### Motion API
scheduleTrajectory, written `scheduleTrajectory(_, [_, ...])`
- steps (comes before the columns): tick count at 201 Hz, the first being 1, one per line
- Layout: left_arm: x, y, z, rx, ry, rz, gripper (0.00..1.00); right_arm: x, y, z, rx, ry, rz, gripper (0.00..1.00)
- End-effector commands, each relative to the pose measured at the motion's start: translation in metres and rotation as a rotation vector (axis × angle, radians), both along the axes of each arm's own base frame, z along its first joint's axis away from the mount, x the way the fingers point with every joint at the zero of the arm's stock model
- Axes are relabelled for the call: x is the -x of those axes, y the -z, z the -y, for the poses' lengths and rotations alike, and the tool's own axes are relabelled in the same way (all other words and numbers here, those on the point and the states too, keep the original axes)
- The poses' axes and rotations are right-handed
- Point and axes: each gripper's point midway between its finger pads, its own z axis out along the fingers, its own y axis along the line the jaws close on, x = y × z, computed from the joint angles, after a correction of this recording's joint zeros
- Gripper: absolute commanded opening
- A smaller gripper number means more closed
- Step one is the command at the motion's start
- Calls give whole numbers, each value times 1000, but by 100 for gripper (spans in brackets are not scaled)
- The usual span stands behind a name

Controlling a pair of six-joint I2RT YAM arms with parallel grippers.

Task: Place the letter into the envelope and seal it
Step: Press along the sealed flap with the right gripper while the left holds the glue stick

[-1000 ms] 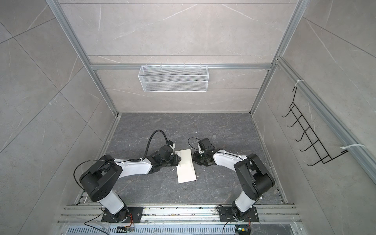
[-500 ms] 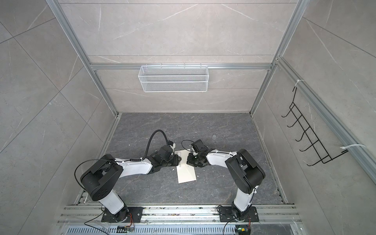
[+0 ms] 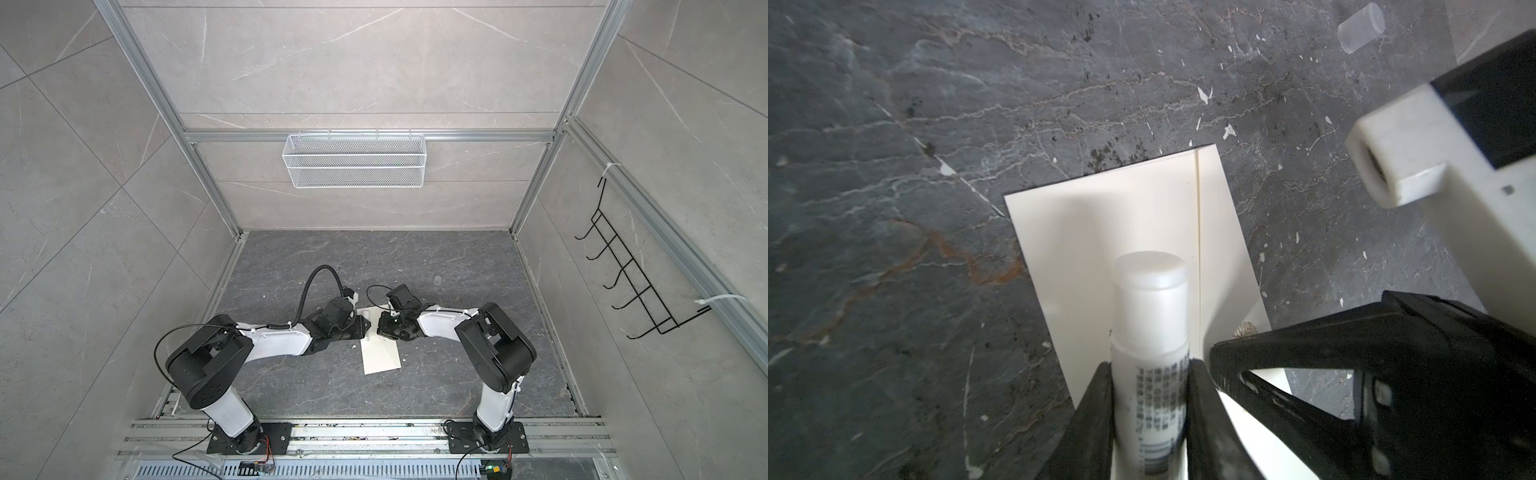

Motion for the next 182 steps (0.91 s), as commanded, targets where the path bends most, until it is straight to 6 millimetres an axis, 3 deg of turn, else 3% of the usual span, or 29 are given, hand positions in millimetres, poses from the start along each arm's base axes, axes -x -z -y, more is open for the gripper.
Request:
scheduleTrajectory(1, [-2, 2, 5, 6, 5, -9, 0, 17, 24, 7, 69, -14, -72, 0])
scheduleTrajectory(106, [-5, 7, 6, -1, -12, -21, 0, 25, 10, 9, 88, -71, -50, 0])
scheduleTrajectory(182, [-5, 8, 4, -6, -20, -25, 0, 33, 15, 12, 110, -92, -66, 0])
